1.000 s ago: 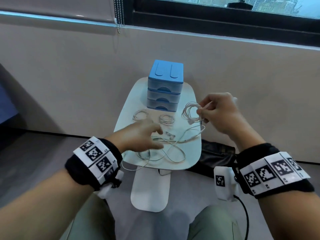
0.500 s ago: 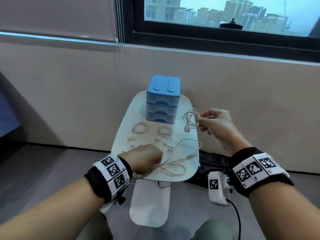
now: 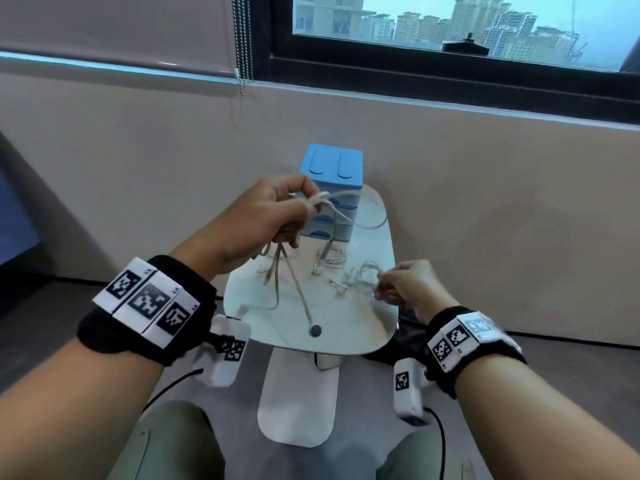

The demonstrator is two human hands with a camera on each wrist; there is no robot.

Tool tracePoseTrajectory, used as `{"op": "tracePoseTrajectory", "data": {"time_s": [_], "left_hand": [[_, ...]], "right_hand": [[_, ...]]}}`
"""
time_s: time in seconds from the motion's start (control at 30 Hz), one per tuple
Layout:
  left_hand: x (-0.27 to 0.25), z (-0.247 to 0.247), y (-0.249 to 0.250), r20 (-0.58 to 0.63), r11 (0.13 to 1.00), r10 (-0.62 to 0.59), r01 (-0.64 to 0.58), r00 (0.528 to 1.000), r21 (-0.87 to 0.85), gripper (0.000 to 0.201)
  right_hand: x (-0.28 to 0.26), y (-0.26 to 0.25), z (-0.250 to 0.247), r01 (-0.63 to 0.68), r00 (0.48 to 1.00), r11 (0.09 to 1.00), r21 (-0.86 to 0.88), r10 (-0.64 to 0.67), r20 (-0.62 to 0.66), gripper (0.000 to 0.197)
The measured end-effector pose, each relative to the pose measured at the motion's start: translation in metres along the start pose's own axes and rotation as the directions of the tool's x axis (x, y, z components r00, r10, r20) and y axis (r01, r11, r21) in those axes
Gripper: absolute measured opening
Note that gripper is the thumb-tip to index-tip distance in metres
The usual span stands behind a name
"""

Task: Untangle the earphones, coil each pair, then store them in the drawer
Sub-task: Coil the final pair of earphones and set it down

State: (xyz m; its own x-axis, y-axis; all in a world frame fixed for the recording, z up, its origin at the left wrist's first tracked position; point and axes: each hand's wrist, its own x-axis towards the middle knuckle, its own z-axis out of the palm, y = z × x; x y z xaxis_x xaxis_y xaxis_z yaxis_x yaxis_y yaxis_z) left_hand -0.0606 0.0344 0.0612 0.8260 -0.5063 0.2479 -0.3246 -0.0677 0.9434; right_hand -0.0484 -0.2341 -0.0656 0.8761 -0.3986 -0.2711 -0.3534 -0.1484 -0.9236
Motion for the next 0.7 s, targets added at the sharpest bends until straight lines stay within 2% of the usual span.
{"op": "tracePoseTrajectory", "data": {"time_s": [0.07, 0.13, 0.23, 0.3, 0.33, 0.37, 0.43, 0.47, 0.5, 0.53, 0.6, 0.63, 0.7], "left_hand": [[0.0, 0.0, 0.007, -0.01, 0.999, 0.027, -0.027, 1.0, -0.036, 0.006], [-0.001, 0.002, 0.013, -0.018, 0.998, 0.043, -0.044, 0.999, -0.053, 0.009], [0.0, 0.007, 0.016, -0.046, 0.999, 0.038, -0.039, 0.998, -0.03, 0.011], [0.0, 0.011, 0.017, -0.064, 0.999, 0.028, -0.03, 0.998, -0.02, 0.018], [0.0, 0.012, 0.017, -0.07, 0.999, 0.025, -0.027, 0.997, -0.023, 0.021], [0.0, 0.014, 0.018, -0.072, 0.999, 0.02, -0.022, 0.997, -0.028, 0.024], [-0.002, 0.018, 0.018, -0.072, 0.999, 0.003, -0.005, 0.997, -0.032, 0.027], [-0.003, 0.02, 0.018, -0.069, 1.0, -0.006, 0.004, 0.998, -0.031, 0.028], [-0.004, 0.022, 0.018, -0.066, 1.0, -0.012, 0.01, 0.998, -0.028, 0.029], [-0.006, 0.024, 0.017, -0.062, 1.0, -0.016, 0.015, 0.998, -0.022, 0.029], [-0.012, 0.027, 0.016, -0.048, 1.0, -0.024, 0.024, 0.999, -0.004, 0.031], [-0.014, 0.028, 0.016, -0.037, 1.0, -0.028, 0.028, 0.999, 0.005, 0.033], [-0.022, 0.03, 0.016, -0.004, 0.999, -0.039, 0.039, 0.999, 0.008, 0.038]], "right_hand": [[0.009, 0.017, 0.001, -0.034, 0.997, 0.99, -0.138, 0.025, -0.069, 0.02], [0.008, 0.022, 0.0, -0.028, 0.992, 0.957, -0.288, -0.009, -0.127, 0.024], [-0.002, 0.016, -0.008, 0.016, 0.991, 0.881, -0.473, -0.078, -0.111, 0.032], [-0.008, 0.01, -0.015, 0.049, 0.984, 0.822, -0.567, -0.137, -0.114, 0.026], [-0.012, 0.004, -0.017, 0.073, 0.98, 0.84, -0.538, -0.161, -0.118, 0.016], [-0.017, -0.003, -0.017, 0.114, 0.981, 0.898, -0.426, -0.17, -0.096, 0.008], [-0.035, -0.022, -0.016, 0.213, 0.977, 0.973, -0.089, -0.211, 0.034, 0.03], [-0.048, -0.033, -0.017, 0.238, 0.956, 0.966, 0.098, -0.251, 0.152, 0.04], [-0.063, -0.045, -0.02, 0.239, 0.903, 0.934, 0.264, -0.314, 0.293, 0.048], [-0.078, -0.056, -0.023, 0.216, 0.827, 0.897, 0.386, -0.379, 0.416, 0.055], [-0.102, -0.073, -0.026, 0.223, 0.674, 0.873, 0.435, -0.46, 0.578, 0.06], [-0.108, -0.077, -0.023, 0.274, 0.642, 0.878, 0.392, -0.471, 0.605, 0.056], [-0.115, -0.081, -0.013, 0.406, 0.656, 0.875, 0.264, -0.48, 0.582, 0.046]]}}
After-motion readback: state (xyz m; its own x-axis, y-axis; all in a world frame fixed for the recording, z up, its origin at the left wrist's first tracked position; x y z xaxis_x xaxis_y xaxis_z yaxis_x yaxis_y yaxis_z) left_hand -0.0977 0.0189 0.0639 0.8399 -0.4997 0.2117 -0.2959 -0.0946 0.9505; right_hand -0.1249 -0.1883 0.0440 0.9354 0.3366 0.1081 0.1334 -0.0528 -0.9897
